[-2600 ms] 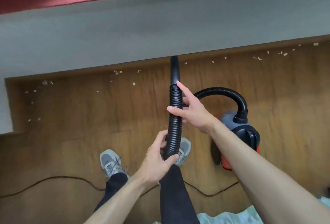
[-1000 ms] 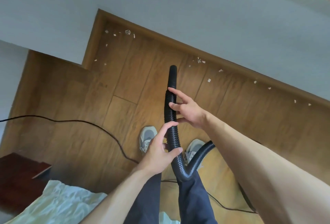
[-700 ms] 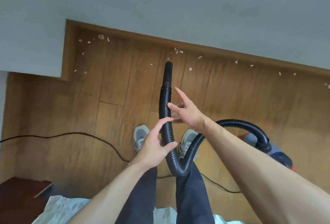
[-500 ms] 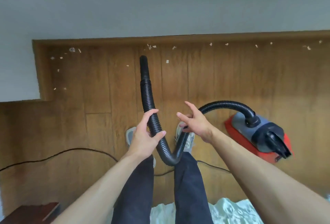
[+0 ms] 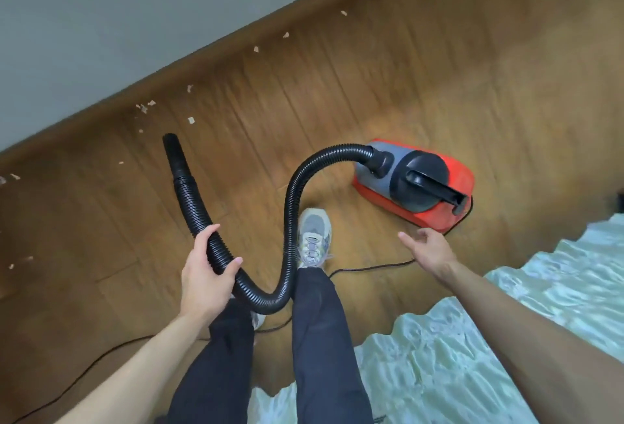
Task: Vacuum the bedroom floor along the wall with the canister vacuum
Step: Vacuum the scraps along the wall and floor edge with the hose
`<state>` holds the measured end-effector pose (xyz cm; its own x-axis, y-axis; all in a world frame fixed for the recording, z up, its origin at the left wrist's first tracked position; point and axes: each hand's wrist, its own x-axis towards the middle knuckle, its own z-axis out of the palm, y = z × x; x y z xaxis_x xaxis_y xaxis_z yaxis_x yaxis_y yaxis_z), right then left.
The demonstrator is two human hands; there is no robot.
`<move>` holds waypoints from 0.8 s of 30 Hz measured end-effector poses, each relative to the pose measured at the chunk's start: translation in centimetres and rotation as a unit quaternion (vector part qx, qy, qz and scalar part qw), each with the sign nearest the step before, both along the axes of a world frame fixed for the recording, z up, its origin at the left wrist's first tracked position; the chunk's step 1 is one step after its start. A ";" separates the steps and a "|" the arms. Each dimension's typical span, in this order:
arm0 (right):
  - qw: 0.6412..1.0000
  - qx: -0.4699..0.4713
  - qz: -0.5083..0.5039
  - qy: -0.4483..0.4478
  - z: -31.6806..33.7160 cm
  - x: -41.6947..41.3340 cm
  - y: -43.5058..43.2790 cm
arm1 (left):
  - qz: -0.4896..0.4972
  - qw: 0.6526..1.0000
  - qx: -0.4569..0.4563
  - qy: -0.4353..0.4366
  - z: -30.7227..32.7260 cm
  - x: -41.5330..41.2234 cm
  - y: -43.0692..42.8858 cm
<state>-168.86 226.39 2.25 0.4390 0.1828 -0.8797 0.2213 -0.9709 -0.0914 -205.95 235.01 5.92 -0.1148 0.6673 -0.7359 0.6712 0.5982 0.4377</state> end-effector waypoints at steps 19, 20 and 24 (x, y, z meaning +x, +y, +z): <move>0.969 0.125 -0.208 -0.036 -6.1 11.4 -0.5 | -0.239 0.967 0.088 0.026 0.5 16.3 2.5; 0.971 0.120 -0.203 -0.027 -6.3 11.6 -0.6 | -0.239 0.967 0.089 0.025 0.4 16.7 2.5; 0.973 0.102 -0.208 0.016 -7.0 12.2 -1.0 | -0.227 0.970 0.085 0.031 0.0 18.3 2.0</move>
